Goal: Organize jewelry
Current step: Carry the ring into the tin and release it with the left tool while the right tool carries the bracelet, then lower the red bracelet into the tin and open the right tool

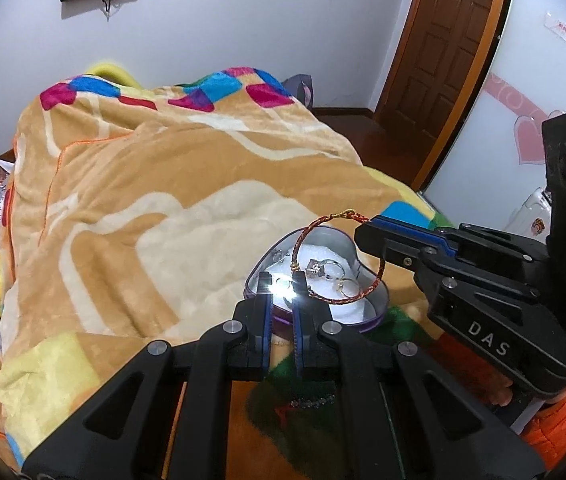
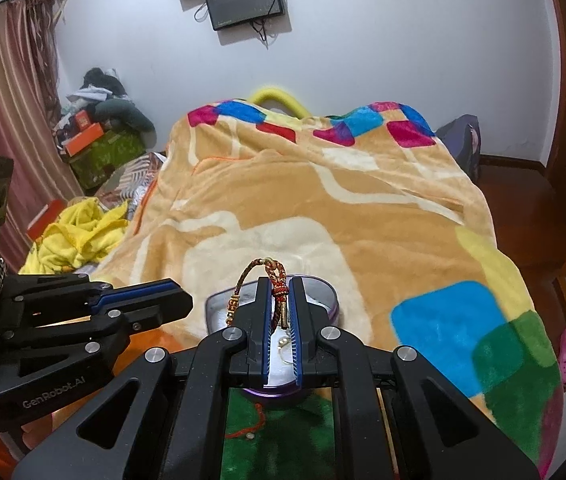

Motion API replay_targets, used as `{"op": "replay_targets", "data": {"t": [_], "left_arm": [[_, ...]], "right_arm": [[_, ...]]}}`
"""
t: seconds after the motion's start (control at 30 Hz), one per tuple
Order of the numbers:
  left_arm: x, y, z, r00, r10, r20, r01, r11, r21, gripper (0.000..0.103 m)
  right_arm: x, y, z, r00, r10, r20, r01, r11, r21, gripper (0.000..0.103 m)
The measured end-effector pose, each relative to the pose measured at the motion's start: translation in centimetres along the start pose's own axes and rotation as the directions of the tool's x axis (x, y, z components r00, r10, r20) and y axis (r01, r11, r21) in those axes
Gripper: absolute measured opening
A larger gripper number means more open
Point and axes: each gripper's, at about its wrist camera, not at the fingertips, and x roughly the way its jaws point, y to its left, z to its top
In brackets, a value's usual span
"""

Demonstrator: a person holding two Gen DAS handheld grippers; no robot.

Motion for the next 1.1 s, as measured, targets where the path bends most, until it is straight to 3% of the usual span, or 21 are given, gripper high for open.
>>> {"op": "replay_targets", "data": {"t": [0.37, 0.83, 1.1], "left_arm": [[2.4, 0.0, 0.5, 0.998, -0.005, -0.056, 0.006, 1.000, 0.008, 0.007], [1.8, 0.1, 0.6, 0.999, -0.009, -0.049, 0.010, 1.000, 0.010, 0.008], [-0.5, -0.3, 0.7, 1.000, -0.001, -0.013, 0.001, 1.000, 0.013, 0.010]], "right_arm": [[1.5, -0.3, -0.4, 0.997, 0.004, -0.081, -0.007, 1.000, -0.028, 0.008], [1.8, -0.7, -0.4, 0.992, 0.002, -0.126, -0.004, 1.000, -0.016, 0.009], [0.3, -0.2, -0.1, 0.995, -0.030, -0.090, 0.027, 0.999, -0.039, 0.030]]}}
